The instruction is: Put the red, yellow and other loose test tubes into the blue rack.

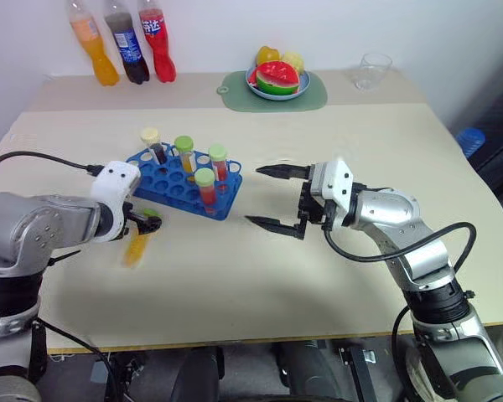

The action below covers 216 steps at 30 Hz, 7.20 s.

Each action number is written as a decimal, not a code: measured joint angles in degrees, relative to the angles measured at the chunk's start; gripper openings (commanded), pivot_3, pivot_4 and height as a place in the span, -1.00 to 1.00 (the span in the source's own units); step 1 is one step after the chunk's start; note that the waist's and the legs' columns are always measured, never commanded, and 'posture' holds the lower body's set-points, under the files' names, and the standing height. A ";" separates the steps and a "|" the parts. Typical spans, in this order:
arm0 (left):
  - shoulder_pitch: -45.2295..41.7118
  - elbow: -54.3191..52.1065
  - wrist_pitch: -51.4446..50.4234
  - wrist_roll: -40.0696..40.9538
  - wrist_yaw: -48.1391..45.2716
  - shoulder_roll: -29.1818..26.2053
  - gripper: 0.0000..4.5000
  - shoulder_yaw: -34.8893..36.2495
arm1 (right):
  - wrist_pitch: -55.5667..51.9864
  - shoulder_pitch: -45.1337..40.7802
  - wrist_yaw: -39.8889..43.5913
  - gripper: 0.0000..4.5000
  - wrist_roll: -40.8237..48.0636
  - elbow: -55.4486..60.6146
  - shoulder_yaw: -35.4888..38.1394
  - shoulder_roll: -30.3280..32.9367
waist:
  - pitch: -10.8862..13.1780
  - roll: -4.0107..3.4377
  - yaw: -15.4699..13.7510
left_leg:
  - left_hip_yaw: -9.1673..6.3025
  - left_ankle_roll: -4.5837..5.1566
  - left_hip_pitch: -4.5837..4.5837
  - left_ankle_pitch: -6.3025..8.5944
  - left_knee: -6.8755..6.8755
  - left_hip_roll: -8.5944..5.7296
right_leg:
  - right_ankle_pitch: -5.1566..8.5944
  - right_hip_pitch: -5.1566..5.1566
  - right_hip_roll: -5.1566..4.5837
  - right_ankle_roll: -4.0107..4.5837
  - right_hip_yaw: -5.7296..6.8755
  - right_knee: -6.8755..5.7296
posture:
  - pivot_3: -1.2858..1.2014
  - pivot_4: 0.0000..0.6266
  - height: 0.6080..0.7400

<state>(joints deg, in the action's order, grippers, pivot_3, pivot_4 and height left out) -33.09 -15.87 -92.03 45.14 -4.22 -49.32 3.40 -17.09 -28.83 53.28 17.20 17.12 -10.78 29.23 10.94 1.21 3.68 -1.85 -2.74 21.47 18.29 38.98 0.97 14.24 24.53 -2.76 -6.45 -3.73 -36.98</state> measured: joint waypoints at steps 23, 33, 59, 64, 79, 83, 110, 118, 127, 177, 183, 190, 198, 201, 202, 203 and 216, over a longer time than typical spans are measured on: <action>4.01 -8.53 28.41 1.78 6.47 7.88 -0.65 23.81 | 0.71 6.79 -2.74 1.00 -3.48 1.09 -2.58 -0.51 | -0.03 0.10 -1.98 | 0.19 -0.30 0.10 -0.16 0.03 -0.07 | -0.02 -0.01 -0.14 0.02 0.06 0.14 | 0.03 -0.52 0.91; 8.47 4.78 84.67 -32.19 5.59 32.80 -0.65 -0.46 | 2.46 7.38 -4.06 1.00 -5.39 -2.44 -4.21 -2.98 | -0.07 0.07 -2.70 | 0.29 -0.31 0.39 -0.17 0.05 -0.12 | -0.22 -0.01 -0.15 -0.16 0.03 0.75 | 0.03 -0.52 0.91; 12.90 22.52 107.58 -39.40 0.18 43.52 -0.65 -0.39 | -10.19 8.64 -2.89 1.00 3.92 6.91 -1.76 0.64 | -0.10 0.05 -3.02 | 0.18 -0.01 0.47 -0.01 0.16 -0.09 | -0.26 -0.03 -0.10 -0.24 0.09 0.73 | 0.03 -0.52 0.91; 12.07 27.10 109.82 -40.21 0.09 43.74 -0.65 -0.21 | -10.89 8.68 -3.60 1.00 4.39 7.45 -1.76 0.60 | -0.11 0.05 -3.04 | 0.19 0.00 0.47 -0.01 0.16 -0.10 | -0.26 -0.04 -0.10 -0.24 0.10 0.73 | 0.03 -0.52 0.91; 12.89 29.67 113.44 -39.92 -0.57 44.26 0.20 0.21 | -12.29 10.28 -6.05 1.00 5.33 9.09 -1.74 0.56 | -0.11 0.05 -3.01 | 0.16 0.00 0.46 -0.01 0.16 -0.09 | -0.26 -0.04 -0.10 -0.24 0.11 0.72 | 0.03 -0.52 0.91; 13.36 27.74 112.28 -39.43 -0.55 44.18 0.97 0.83 | -12.28 10.38 -6.31 1.00 5.63 9.09 -1.74 0.46 | -0.11 0.05 -2.99 | 0.16 0.00 0.46 -0.01 0.16 -0.09 | -0.26 -0.04 -0.09 -0.24 0.11 0.72 | 0.03 -0.52 0.91; 16.69 -0.36 31.79 -13.95 -3.65 1.81 0.97 25.05 | -11.66 9.04 -5.67 1.00 6.03 7.46 -1.35 -0.97 | -0.11 0.09 -2.58 | 0.09 0.01 0.32 0.00 0.15 -0.02 | -0.23 -0.11 0.02 -0.22 0.15 0.62 | 0.03 -0.52 0.91; 1.22 16.05 15.98 -13.45 -21.12 -15.41 0.97 4.60 | -11.25 7.77 -5.63 1.00 6.02 6.82 -2.44 -2.14 | -0.08 0.06 -2.61 | 0.15 0.00 0.33 0.00 0.07 -0.03 | -0.23 -0.10 0.01 -0.21 0.15 0.67 | 0.03 -0.52 0.91; -20.34 44.32 27.17 -27.19 -36.93 -8.93 0.97 -18.92 | -11.51 7.71 -6.55 1.00 6.03 6.72 -2.58 -3.33 | -0.09 0.07 -3.11 | 0.15 -0.01 0.42 -0.01 0.14 -0.05 | -0.22 -0.06 0.05 -0.20 0.17 0.64 | 0.03 -0.52 0.91; 10.17 19.58 90.59 -37.97 1.32 38.40 -0.67 8.43 | -33.74 11.84 -20.93 1.00 19.50 16.83 -0.08 -5.64 | -0.22 0.25 -2.87 | 0.11 0.13 0.81 0.06 0.93 -0.36 | -0.25 0.26 -0.64 -0.24 0.85 -0.11 | 0.03 -0.52 0.91; 7.09 26.03 95.64 -38.24 1.11 39.75 -0.67 8.39 | -33.69 11.85 -20.99 1.00 19.66 16.83 0.13 -5.59 | -0.22 0.25 -2.93 | 0.11 0.14 0.81 0.07 0.93 -0.36 | -0.25 0.24 -0.64 -0.24 0.86 -0.08 | 0.03 -0.52 0.91; 5.16 34.58 102.85 -38.30 0.92 40.51 -0.67 8.80 | -33.56 11.84 -21.32 1.00 19.63 16.82 0.19 -5.63 | -0.22 0.25 -2.99 | 0.09 0.14 0.81 0.07 0.93 -0.36 | -0.25 0.22 -0.64 -0.24 0.87 -0.07 | 0.03 -0.52 0.91; 6.13 35.32 105.22 -36.71 0.10 41.09 -0.02 9.08 | -32.88 11.84 -21.49 1.00 19.63 16.82 0.22 -5.63 | -0.22 0.25 -2.98 | 0.08 0.14 0.81 0.07 0.93 -0.36 | -0.25 0.22 -0.64 -0.25 0.87 -0.06 | 0.03 -0.52 0.91; 7.43 34.06 105.04 -35.05 -0.70 41.76 0.64 9.10 | -32.51 11.84 -21.42 1.00 19.63 16.79 0.23 -5.63 | -0.22 0.25 -2.86 | 0.08 0.15 0.81 0.07 0.93 -0.35 | -0.25 0.22 -0.63 -0.25 0.87 -0.06 | 0.03 -0.52 0.91; 8.28 32.56 104.85 -34.35 -1.00 41.73 0.86 9.16 | -32.35 11.87 -21.37 1.00 19.57 16.73 0.28 -5.58 | -0.22 0.25 -2.72 | 0.08 0.15 0.81 0.07 0.93 -0.34 | -0.25 0.22 -0.63 -0.24 0.87 -0.07 | 0.03 -0.52 0.91; 8.59 31.50 104.72 -33.93 -1.21 41.57 0.99 9.23 | -32.06 11.86 -21.36 1.00 19.52 16.63 0.33 -5.58 | -0.22 0.25 -2.75 | 0.07 0.15 0.81 0.07 0.93 -0.34 | -0.25 0.23 -0.61 -0.24 0.87 -0.07 | 0.03 -0.52 0.91; 39.71 -1.50 79.51 -14.48 -20.21 16.00 0.99 22.07 | -21.36 10.15 -9.47 1.00 16.01 5.96 11.02 9.46 | -0.16 0.15 -2.99 | 0.13 0.24 0.74 0.13 0.92 -0.21 | -0.22 0.10 -0.57 -0.21 0.89 0.06 | 0.03 -0.52 0.91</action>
<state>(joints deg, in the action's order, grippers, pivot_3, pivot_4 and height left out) 6.63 -17.37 -12.52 30.66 -24.43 -33.32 25.47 -38.44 -18.68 43.81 33.21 23.08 0.23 38.69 10.78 1.36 0.69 -1.72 -2.49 22.20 18.42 39.90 0.76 14.03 24.63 -3.33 -6.66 -2.84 -36.92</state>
